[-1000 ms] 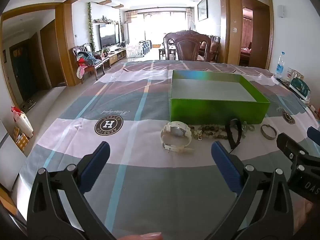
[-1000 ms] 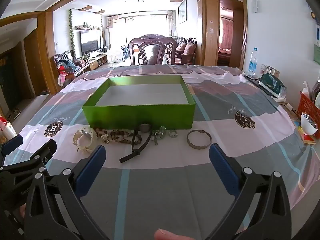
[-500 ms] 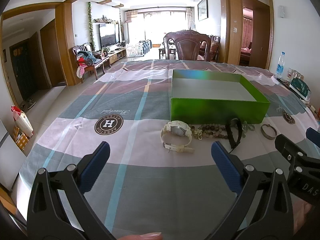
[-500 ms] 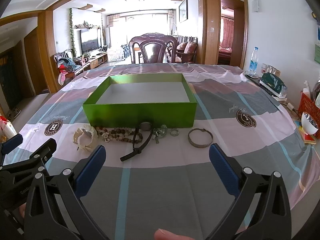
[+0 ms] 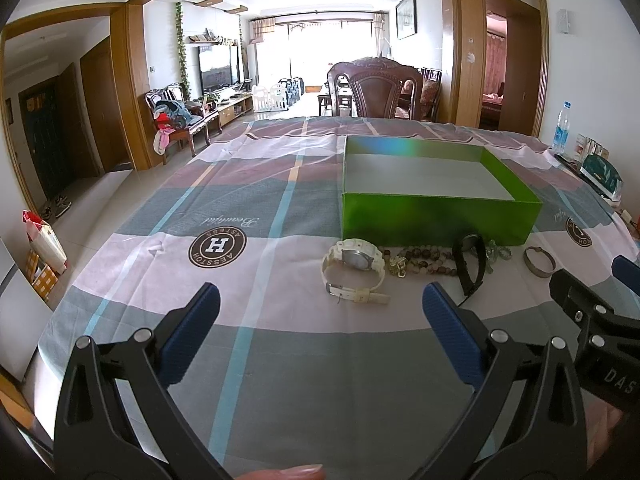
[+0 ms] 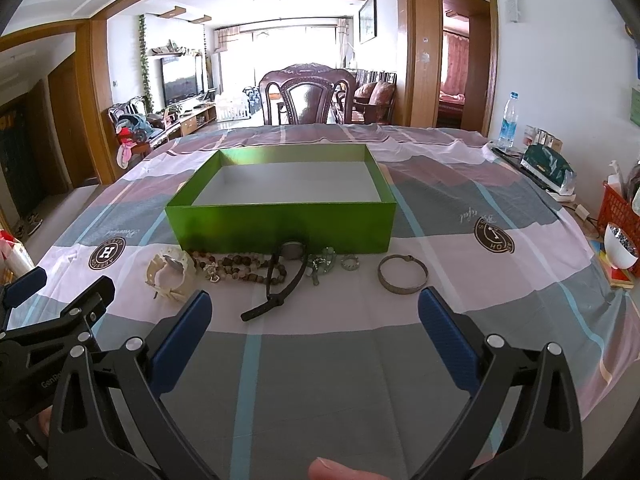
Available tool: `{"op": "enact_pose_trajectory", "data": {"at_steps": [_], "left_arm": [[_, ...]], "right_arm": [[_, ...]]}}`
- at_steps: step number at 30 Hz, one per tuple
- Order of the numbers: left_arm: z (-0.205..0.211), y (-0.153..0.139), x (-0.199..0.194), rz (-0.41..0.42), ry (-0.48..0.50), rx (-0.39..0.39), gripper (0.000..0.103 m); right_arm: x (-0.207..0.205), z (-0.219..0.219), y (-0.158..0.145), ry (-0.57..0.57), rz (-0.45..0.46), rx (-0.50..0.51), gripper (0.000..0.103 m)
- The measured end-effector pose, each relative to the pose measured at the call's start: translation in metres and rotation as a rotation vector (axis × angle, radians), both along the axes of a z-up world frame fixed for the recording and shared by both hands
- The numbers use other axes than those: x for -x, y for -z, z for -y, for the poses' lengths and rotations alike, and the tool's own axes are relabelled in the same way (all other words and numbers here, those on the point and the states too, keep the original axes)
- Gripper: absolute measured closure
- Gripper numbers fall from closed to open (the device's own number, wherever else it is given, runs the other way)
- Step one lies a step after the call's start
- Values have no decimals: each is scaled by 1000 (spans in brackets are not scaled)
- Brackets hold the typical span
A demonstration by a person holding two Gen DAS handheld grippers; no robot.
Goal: Organize jewelry
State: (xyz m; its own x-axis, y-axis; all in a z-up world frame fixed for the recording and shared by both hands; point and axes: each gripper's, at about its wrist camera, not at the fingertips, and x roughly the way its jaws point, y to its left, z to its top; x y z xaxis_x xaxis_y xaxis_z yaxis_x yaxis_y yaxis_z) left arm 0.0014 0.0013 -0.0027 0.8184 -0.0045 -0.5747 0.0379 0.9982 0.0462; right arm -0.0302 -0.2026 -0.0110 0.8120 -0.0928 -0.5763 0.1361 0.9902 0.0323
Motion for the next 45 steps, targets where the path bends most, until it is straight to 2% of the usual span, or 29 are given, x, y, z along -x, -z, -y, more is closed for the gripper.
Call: {"op": "enact_pose_trajectory", "data": {"at_steps": [38,41,45], "left_arm": [[0,5,0,-10,1,1,3],[0,17,-3,-15,2,0,3],[1,18,-3,-16,2,0,3]], "right_arm": [[-2,-1,6,-6,-13,0,3],[-2,-1,6,-6,-13,0,3],[-2,-2,7,-7,-14,-1,3]]}}
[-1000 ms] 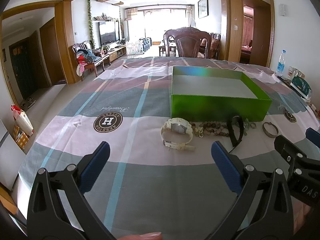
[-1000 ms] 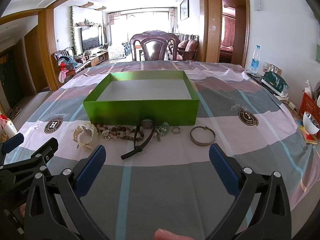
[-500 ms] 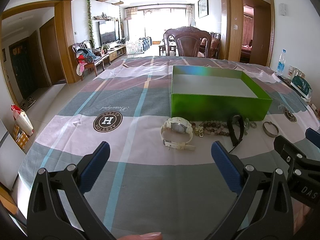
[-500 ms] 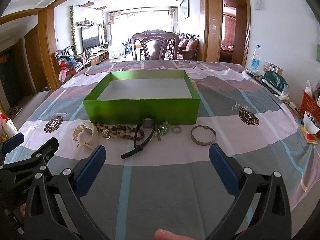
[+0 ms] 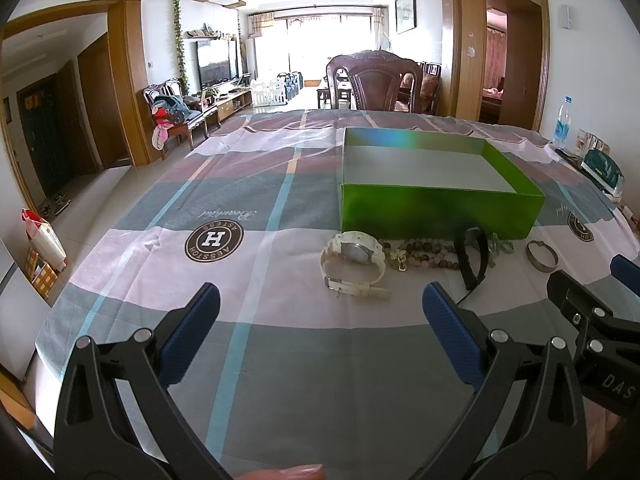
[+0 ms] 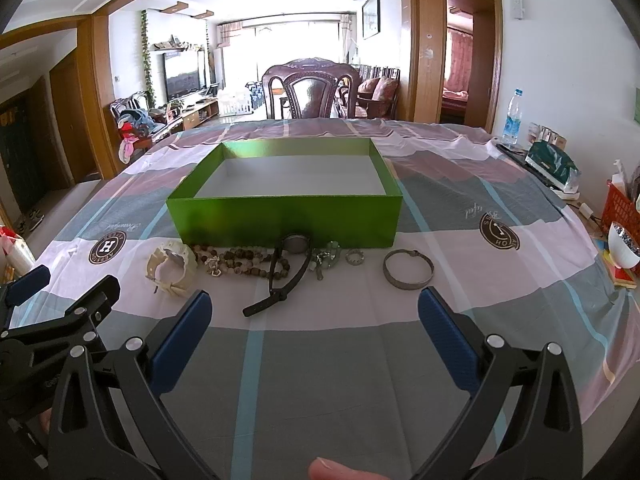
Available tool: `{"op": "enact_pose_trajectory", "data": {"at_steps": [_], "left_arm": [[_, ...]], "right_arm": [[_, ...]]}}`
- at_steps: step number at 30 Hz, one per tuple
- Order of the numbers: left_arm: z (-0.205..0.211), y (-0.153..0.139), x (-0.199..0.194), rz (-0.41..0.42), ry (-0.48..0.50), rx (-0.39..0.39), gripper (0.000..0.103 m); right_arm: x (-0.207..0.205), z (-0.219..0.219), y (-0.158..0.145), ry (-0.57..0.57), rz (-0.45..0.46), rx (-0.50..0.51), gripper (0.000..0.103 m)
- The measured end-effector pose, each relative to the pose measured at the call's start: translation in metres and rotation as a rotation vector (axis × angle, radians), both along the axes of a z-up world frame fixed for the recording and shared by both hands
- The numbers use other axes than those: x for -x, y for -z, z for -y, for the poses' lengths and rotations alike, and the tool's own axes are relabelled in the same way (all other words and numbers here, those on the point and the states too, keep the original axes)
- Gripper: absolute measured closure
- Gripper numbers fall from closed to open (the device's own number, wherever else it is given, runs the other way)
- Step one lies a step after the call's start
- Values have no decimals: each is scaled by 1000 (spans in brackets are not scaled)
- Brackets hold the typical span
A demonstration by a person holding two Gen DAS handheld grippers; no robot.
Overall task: Organize jewelry
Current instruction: 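Grasp the white watch with the left gripper while the right gripper grasps the black watch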
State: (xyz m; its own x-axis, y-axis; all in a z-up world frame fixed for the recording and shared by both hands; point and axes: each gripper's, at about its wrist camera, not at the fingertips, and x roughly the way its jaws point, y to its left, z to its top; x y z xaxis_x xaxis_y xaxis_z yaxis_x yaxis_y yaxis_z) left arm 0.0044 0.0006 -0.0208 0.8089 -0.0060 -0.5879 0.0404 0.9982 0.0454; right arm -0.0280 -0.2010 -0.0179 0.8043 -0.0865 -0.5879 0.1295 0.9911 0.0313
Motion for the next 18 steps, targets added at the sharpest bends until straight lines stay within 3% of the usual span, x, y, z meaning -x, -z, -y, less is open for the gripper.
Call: {"op": "enact_pose_trajectory", "data": {"at_steps": [8,14,17,18], "left_arm": [[2,7,-6,-44,14,7,3],[0,23,-31,-192,52,-11,3],[-8,27,-48,-253,71,23,8],[-9,25,-52,-249,67,19,14]], "right_arm": [[-2,-1,6,-7,-19,-1,3],[-32,25,39,-42,-237,-23,3],[-40,44,52,-36,-315,-69,20],[-42,48,53,-38,-328,-79,31]]}}
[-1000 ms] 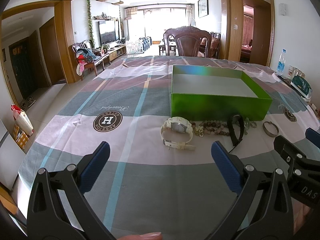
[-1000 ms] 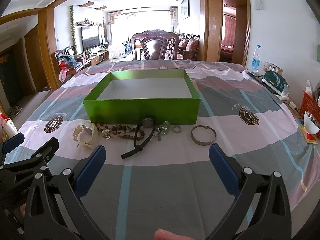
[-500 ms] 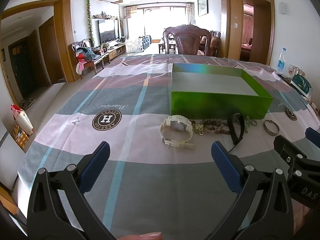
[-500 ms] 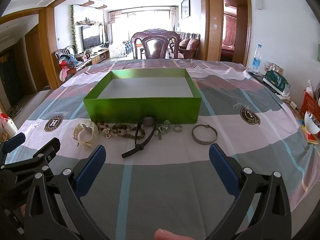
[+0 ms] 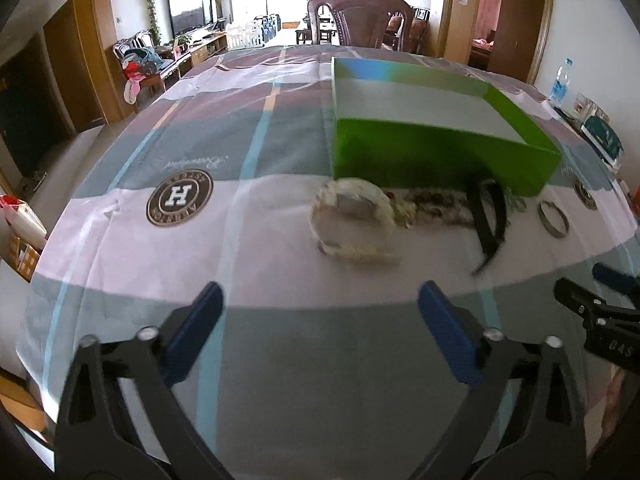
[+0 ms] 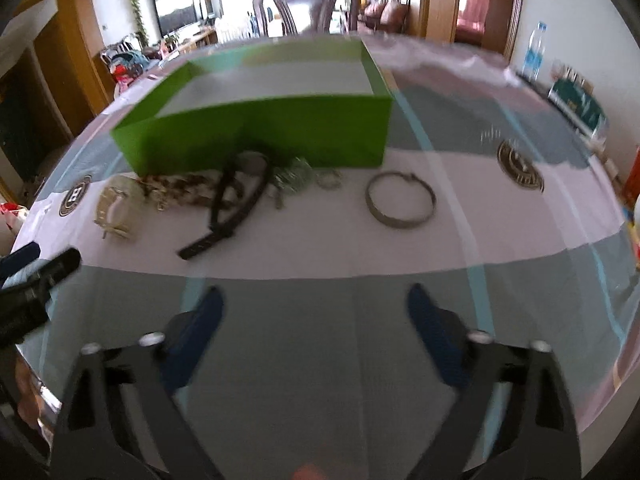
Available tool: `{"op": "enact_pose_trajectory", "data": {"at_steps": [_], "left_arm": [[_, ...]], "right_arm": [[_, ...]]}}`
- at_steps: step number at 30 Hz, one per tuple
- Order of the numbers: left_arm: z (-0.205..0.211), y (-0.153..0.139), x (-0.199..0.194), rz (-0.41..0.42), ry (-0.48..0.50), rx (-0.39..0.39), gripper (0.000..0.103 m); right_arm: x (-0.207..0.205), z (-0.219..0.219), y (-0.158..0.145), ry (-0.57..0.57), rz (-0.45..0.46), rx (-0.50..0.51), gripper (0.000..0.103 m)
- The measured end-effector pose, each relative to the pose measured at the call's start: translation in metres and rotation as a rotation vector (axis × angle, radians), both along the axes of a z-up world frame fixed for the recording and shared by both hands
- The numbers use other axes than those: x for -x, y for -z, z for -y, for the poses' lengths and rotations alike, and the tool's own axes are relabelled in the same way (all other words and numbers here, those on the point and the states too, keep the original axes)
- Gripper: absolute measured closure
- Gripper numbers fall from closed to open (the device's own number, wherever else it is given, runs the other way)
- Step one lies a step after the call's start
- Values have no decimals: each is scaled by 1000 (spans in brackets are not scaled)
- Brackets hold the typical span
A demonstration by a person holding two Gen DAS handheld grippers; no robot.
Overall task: Organize jewelry
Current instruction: 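Grasp the white watch with the left gripper while the right gripper grasps the black watch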
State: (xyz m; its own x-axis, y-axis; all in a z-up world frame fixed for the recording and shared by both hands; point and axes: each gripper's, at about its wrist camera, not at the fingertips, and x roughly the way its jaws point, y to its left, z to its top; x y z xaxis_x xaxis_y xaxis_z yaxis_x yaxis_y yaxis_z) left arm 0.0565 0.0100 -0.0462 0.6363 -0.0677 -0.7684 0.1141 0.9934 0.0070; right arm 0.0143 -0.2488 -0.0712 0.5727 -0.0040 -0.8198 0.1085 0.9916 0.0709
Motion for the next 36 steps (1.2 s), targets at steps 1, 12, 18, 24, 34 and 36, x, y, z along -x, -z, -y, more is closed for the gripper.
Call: {"op": "enact_pose_trajectory", "data": {"at_steps": [1,12,18,24,34,36], "left_arm": [[-1,-2,-4,3,-6,-7,18],[8,12,-65,-90,11,-34,56],[5,25,-70,-127,37,12,74],[5,26,-64,-106,51,31,91],[2,19,-37,-106,96,82,98],[4,20,-37,-107,96,72,97]], "right_arm": [[-1,4,0,3,-6,-12,37],[-63,-31,-6,-93,-5,-5,75],[-82,-42,15,-104,-64,-21,89],[-73,-35,12,-109,-62,-16,101],[-52,-17,-2,-88,-24,-8,101],[-49,-16,-1,-83,-23,-2,101]]}}
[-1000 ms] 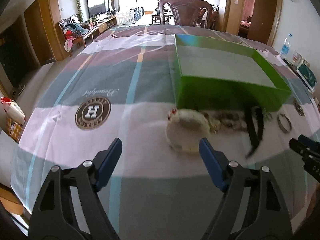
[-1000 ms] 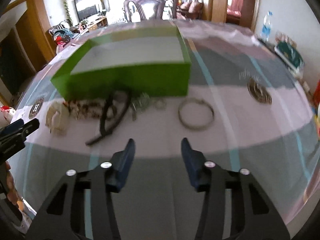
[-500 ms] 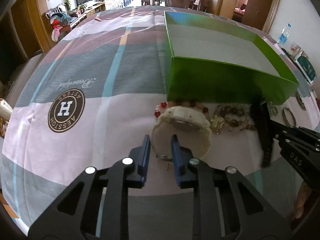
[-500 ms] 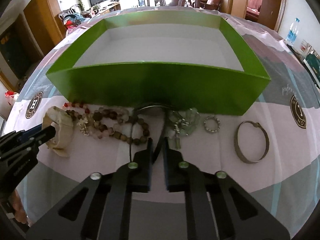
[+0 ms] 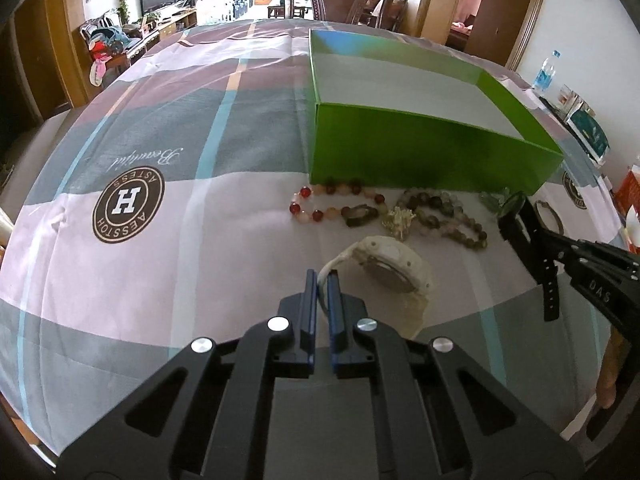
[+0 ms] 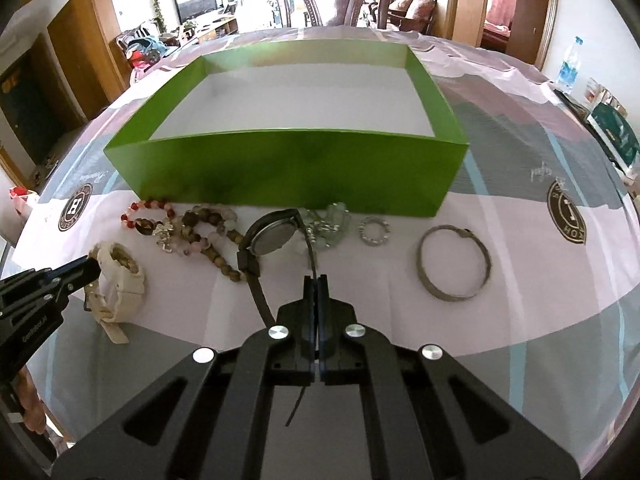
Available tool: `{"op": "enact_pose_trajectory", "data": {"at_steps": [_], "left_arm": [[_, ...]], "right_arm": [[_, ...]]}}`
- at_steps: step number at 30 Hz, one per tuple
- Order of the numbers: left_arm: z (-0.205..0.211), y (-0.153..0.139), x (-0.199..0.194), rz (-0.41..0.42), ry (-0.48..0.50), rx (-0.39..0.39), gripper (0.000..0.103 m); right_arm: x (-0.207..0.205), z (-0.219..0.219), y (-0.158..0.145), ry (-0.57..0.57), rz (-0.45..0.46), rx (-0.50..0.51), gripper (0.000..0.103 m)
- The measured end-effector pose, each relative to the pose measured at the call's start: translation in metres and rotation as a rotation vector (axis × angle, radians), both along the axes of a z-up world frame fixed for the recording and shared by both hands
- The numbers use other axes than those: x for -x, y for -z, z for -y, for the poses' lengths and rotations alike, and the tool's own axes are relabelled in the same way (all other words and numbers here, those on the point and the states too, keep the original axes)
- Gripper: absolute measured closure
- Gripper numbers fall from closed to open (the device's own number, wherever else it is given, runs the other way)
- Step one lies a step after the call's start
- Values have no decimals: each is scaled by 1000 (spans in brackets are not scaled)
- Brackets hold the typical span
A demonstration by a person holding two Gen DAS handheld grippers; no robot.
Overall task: Organize jewelry
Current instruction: 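Carry both watches into the green box and open both grippers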
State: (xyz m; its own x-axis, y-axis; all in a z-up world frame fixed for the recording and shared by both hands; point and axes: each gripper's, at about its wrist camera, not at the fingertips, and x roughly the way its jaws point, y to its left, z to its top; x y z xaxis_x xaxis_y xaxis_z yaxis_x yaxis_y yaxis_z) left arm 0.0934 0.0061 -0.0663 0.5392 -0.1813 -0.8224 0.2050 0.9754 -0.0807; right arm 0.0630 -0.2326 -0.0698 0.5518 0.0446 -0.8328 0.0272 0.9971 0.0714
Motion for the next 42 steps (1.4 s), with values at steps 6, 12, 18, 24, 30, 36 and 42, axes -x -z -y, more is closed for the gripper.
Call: {"op": "enact_pose_trajectory", "data": {"at_steps": [6,12,18,24,30,36,42], "left_arm": [[9,10,-8,-19,0,-36,84],[14,9,-10,-23,13,-24,94],[10,-20,-6,39,15,3,93],[22,-68,-27,141,11,16,93],[43,-96,-81,178,10,54,93],[58,-74,-134,101,-31,58,93],[60,-56,-145,57,-34,62,79]], "right_arm": [[-8,3,12,9,-35,4,101],[-13,1,20,6,-45,6,101],[-6,5,-10,0,38,-4,101],[-18,13,-64,34,212,55,101],[-64,12,-78,37,248,84,101],[-114,11,-48,50,157,78,101],[-116,8,-39,40,157,79,93]]}}
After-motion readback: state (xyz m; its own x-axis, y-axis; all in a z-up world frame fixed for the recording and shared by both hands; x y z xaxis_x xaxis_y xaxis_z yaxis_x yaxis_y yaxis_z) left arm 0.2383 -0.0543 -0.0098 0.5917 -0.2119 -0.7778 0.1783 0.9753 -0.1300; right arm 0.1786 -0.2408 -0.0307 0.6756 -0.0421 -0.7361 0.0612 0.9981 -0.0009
